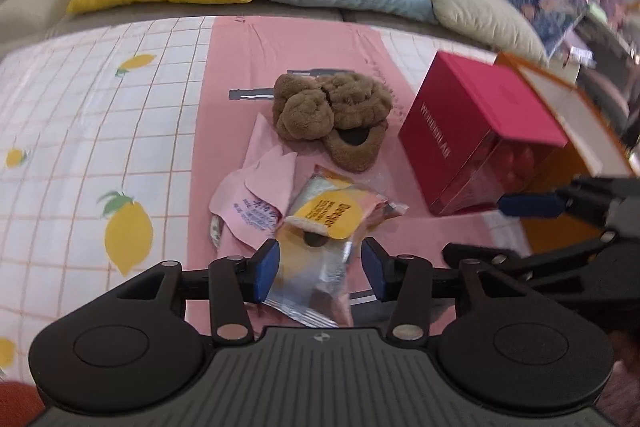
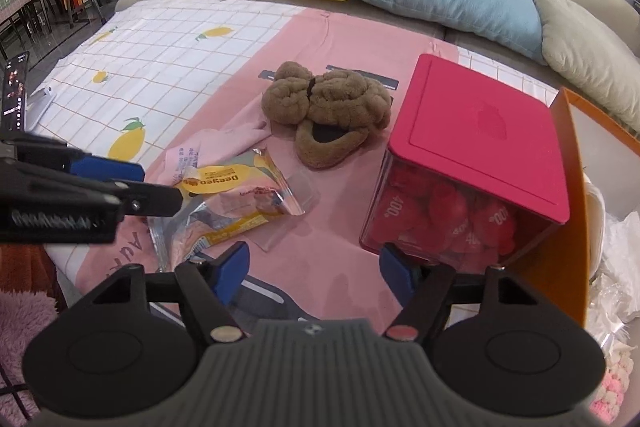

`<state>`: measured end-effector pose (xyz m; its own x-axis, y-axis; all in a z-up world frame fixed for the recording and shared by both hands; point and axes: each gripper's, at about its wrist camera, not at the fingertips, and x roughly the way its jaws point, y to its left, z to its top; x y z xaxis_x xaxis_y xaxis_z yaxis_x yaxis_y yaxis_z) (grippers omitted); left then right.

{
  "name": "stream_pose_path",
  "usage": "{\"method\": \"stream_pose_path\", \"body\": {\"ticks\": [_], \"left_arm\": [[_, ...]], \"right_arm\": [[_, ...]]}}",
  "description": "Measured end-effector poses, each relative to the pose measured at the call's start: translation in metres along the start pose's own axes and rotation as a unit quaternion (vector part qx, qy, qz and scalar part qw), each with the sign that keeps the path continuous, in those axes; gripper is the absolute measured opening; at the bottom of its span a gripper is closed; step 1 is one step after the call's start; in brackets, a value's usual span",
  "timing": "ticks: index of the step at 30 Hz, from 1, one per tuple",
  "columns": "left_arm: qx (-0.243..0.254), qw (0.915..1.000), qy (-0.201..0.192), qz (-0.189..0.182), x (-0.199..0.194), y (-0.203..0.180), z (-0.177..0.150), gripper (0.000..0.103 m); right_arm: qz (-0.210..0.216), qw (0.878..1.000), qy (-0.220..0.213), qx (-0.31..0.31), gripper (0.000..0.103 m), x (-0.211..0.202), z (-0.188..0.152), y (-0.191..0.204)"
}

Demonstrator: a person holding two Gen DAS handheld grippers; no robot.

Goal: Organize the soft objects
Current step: 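Move both tools back over the pink slippers and snack bag, then grasp the pink slipper with left gripper while right grasps the snack bag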

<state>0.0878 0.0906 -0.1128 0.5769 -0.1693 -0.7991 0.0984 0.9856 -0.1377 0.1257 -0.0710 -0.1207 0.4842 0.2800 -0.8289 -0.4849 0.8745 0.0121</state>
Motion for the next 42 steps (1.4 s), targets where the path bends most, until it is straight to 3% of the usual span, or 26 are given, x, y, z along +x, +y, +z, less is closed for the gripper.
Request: {"method": "stream_pose_path", "body": {"ticks": [7,13,15,17,21,23,31,32,33,36,38,42], "left_arm": [[-0.003,0.9977,0.018,0.065,0.018,0.017,0.001,0.054],[-0.018,0.9981,0.026,0.053,0.034,0.030,0.003,0.052],[-0.030,0.9988,0.025,0.030,0.037,0.033,0.004,0.039],[-0.036,0.9989,0.027,0.013,0.039,0.033,0.004,0.020],[-0.055,0.9982,0.024,0.006,0.036,0.036,0.003,0.013],[-0.083,0.9963,0.022,0.004,0.033,0.042,0.003,0.001],[-0.136,0.9900,0.011,0.035,0.008,0.057,0.000,0.001],[-0.141,0.9893,0.012,0.034,0.006,0.057,0.000,0.001],[-0.144,0.9890,0.012,0.031,0.004,0.057,-0.001,0.001],[-0.138,0.9900,0.016,0.025,0.002,0.051,-0.001,0.001],[-0.134,0.9906,0.017,0.023,-0.001,0.047,-0.002,0.001],[-0.140,0.9901,0.009,0.006,-0.009,0.041,-0.001,0.001]], "right_arm": [[0.025,0.999,0.009,0.032,0.067,0.011,0.010,0.000],[0.039,0.999,0.023,0.026,0.067,0.021,0.013,0.012],[0.045,0.998,0.026,0.027,0.067,0.023,0.013,0.014],[0.050,0.998,0.028,0.031,0.067,0.025,0.014,0.016],[0.070,0.996,0.028,0.039,0.067,0.026,0.015,0.022],[0.084,0.995,0.033,0.037,0.067,0.029,0.015,0.027],[0.103,0.994,0.038,0.028,0.066,0.049,0.019,0.052],[0.099,0.994,0.035,0.027,0.058,0.052,0.020,0.055],[0.100,0.994,0.034,0.026,0.037,0.056,0.021,0.056],[0.108,0.993,0.042,0.031,0.008,0.063,0.023,0.055],[0.104,0.994,0.032,0.027,0.000,0.057,0.021,0.052],[0.102,0.995,0.006,0.006,0.000,0.030,0.015,0.039]]}}
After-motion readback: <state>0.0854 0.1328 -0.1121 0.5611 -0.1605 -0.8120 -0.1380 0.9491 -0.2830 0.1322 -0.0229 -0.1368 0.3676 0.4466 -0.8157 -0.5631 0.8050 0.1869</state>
